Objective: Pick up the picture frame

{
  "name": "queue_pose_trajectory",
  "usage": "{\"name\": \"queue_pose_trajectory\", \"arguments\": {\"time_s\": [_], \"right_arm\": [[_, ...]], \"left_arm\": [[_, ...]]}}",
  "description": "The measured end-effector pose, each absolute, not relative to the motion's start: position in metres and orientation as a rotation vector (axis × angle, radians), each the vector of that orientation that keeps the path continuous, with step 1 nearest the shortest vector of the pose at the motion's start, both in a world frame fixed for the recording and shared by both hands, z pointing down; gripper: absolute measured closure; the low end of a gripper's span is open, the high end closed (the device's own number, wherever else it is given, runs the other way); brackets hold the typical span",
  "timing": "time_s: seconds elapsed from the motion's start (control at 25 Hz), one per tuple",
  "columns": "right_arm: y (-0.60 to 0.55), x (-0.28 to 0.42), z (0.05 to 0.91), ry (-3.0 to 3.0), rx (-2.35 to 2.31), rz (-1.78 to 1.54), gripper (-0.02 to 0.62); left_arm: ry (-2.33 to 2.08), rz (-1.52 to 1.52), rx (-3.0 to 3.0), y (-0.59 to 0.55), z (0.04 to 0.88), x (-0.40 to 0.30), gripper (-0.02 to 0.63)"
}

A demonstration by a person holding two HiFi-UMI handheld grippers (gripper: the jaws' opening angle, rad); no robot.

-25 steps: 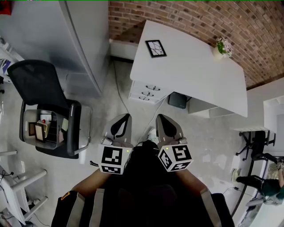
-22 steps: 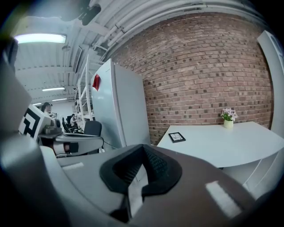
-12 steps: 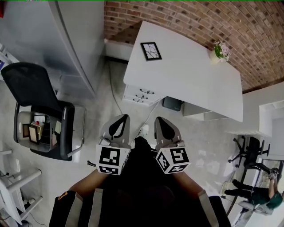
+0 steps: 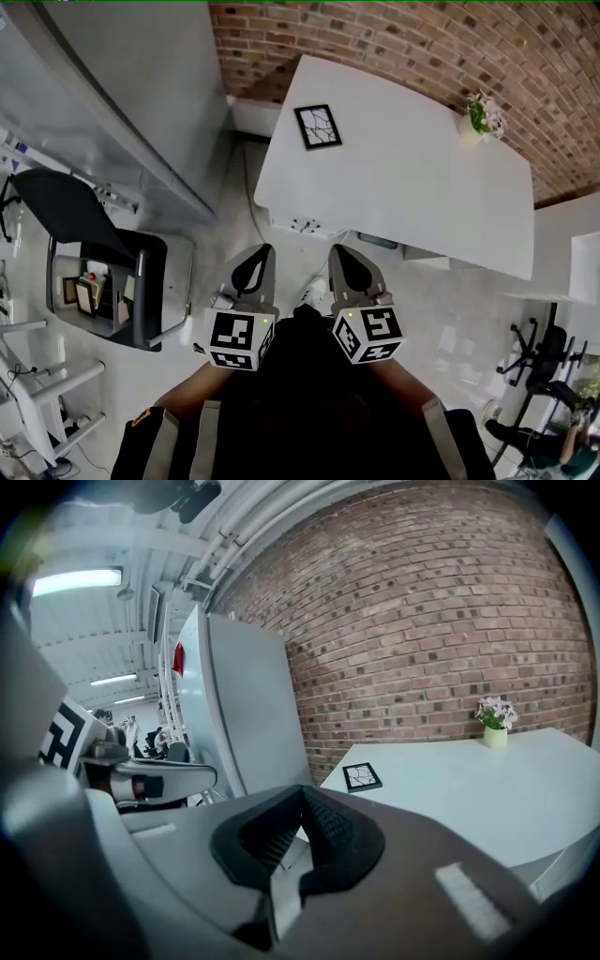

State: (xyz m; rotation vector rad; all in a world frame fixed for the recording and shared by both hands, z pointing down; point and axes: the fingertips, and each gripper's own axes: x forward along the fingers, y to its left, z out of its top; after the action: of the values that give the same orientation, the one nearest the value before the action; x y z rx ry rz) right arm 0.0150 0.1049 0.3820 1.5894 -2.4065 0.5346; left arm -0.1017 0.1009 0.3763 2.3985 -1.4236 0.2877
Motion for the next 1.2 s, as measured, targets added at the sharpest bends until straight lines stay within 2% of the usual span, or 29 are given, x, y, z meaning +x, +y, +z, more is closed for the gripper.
{"name": "queue_pose_trajectory", "arguments": {"time_s": [0.6, 1.2], "right_arm": [[0.035, 0.084, 0.382, -2.49, 1.434, 0.564, 0.594], [-0.028, 0.081, 0.416, -2.383, 1.384, 0.605, 0.594]], "left_arm": [[-1.499, 0.325, 2.319, 0.039, 0.37, -0.021, 0.611], [-1.455, 0.34, 2.238, -0.032, 0.406, -0.017, 0.611]]}}
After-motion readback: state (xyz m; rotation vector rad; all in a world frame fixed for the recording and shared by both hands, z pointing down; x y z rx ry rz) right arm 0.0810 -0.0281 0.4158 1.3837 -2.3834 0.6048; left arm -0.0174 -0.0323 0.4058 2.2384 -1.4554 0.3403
